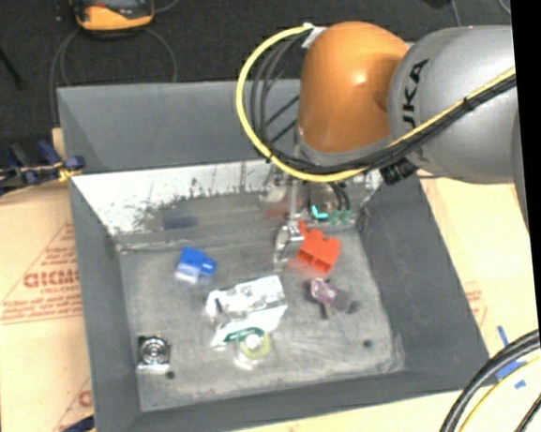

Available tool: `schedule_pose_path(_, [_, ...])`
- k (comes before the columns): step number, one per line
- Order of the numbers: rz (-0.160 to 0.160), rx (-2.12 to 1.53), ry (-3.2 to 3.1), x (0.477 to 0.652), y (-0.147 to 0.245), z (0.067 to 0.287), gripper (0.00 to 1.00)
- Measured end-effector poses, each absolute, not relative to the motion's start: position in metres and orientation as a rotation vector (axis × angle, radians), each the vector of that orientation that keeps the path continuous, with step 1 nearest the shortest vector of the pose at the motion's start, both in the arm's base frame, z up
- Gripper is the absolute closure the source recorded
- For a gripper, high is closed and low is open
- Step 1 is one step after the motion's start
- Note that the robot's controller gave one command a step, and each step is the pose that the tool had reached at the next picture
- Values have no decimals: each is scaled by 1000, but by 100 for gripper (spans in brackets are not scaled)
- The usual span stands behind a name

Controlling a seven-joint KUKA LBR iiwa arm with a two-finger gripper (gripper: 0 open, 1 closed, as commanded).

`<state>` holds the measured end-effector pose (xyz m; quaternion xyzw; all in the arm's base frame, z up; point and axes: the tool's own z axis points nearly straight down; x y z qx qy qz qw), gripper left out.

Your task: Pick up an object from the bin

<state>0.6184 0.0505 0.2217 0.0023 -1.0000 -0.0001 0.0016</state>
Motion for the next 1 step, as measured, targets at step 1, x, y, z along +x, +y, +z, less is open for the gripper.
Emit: schedule_pose_path(1, [2,762,-3056,580,61,85,0])
